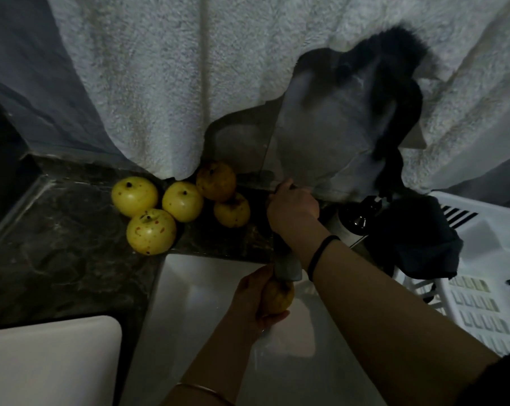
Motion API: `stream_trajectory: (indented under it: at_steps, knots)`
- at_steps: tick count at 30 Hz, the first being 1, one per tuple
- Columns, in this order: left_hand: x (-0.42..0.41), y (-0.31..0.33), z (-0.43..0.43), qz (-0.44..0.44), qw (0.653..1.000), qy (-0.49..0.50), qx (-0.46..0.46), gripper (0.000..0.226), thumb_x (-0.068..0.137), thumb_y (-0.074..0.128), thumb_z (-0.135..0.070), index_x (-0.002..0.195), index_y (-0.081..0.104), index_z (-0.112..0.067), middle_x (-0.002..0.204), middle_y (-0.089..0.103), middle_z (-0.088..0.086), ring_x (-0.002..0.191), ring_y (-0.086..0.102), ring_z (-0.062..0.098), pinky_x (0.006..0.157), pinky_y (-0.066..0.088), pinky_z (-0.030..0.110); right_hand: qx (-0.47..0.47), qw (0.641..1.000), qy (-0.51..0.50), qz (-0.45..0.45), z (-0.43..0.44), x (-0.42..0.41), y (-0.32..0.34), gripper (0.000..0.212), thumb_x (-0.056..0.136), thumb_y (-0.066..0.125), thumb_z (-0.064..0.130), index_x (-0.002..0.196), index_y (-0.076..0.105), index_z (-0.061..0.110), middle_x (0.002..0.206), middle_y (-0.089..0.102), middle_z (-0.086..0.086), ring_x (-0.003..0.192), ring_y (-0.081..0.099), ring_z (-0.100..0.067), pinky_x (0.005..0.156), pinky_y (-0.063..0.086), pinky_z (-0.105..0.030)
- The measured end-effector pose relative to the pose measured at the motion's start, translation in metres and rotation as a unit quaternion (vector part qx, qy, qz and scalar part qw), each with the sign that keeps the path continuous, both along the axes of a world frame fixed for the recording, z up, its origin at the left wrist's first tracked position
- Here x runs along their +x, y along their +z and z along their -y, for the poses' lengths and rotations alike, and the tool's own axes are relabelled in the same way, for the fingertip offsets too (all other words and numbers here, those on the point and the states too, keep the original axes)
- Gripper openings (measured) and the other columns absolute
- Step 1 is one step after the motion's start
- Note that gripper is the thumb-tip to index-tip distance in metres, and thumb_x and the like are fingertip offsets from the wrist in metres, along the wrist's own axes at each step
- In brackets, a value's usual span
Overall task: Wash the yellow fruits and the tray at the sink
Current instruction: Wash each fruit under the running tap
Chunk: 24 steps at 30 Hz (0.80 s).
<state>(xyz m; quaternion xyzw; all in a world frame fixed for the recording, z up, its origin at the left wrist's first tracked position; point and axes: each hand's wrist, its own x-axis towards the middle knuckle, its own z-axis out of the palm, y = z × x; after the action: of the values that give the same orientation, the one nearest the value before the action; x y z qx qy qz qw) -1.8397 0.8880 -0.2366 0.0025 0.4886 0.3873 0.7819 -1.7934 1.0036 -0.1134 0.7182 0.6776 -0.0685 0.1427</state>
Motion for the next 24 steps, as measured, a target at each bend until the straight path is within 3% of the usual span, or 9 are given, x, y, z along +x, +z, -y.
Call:
stream_trajectory:
  at_steps: [4,8,11,16,24]
  knots:
    - [0.001,0.002,0.0,0.008,1.0,0.001,0.003,0.034,0.089,0.062,-0.038,0.119,0.055,-0.025,0.123,0.055,0.009,0.098,0.059,0.03,0.064,0.056,0.041,-0.003,1.0,0.008,0.001,0.002,0.0,0.004,0.065,0.104,0.027,0.035,0.15,-0.002,-0.001,0.151,0.026,-0.024,0.134,0.033,-0.035,0.093,0.043,-0.038]
    - [-0.001,0.005,-0.003,0.02,1.0,0.005,0.004,0.025,0.088,0.063,-0.035,0.109,0.057,-0.024,0.109,0.056,0.007,0.092,0.058,0.029,0.069,0.053,0.043,-0.01,1.0,0.014,0.011,-0.002,0.0,0.004,0.065,0.104,0.027,0.034,0.15,-0.001,-0.003,0.151,0.028,-0.02,0.134,0.033,-0.034,0.095,0.042,-0.039]
    - [-0.002,0.004,-0.005,0.015,1.0,0.01,-0.006,0.039,0.086,0.065,-0.037,0.12,0.054,-0.022,0.121,0.054,0.009,0.097,0.058,0.032,0.067,0.054,0.043,-0.012,1.0,0.012,0.009,-0.003,0.0,0.004,0.065,0.104,0.027,0.035,0.15,-0.001,-0.003,0.15,0.031,-0.021,0.133,0.036,-0.034,0.094,0.042,-0.039]
    - [-0.002,0.003,-0.009,0.016,1.0,0.015,-0.009,0.034,0.085,0.065,-0.037,0.114,0.055,-0.023,0.112,0.057,0.008,0.095,0.059,0.032,0.071,0.054,0.046,-0.011,1.0,0.006,-0.005,-0.005,0.0,0.005,0.064,0.104,0.028,0.035,0.149,0.004,-0.004,0.149,0.032,-0.019,0.134,0.035,-0.033,0.097,0.04,-0.039]
    - [-0.004,-0.001,-0.008,0.015,1.0,0.013,-0.021,0.049,0.084,0.068,-0.037,0.127,0.052,-0.022,0.127,0.054,0.01,0.098,0.06,0.032,0.073,0.055,0.048,-0.009,1.0,0.006,0.0,-0.006,0.0,0.003,0.061,0.104,0.025,0.034,0.149,0.005,-0.003,0.15,0.03,-0.02,0.135,0.033,-0.033,0.097,0.04,-0.038]
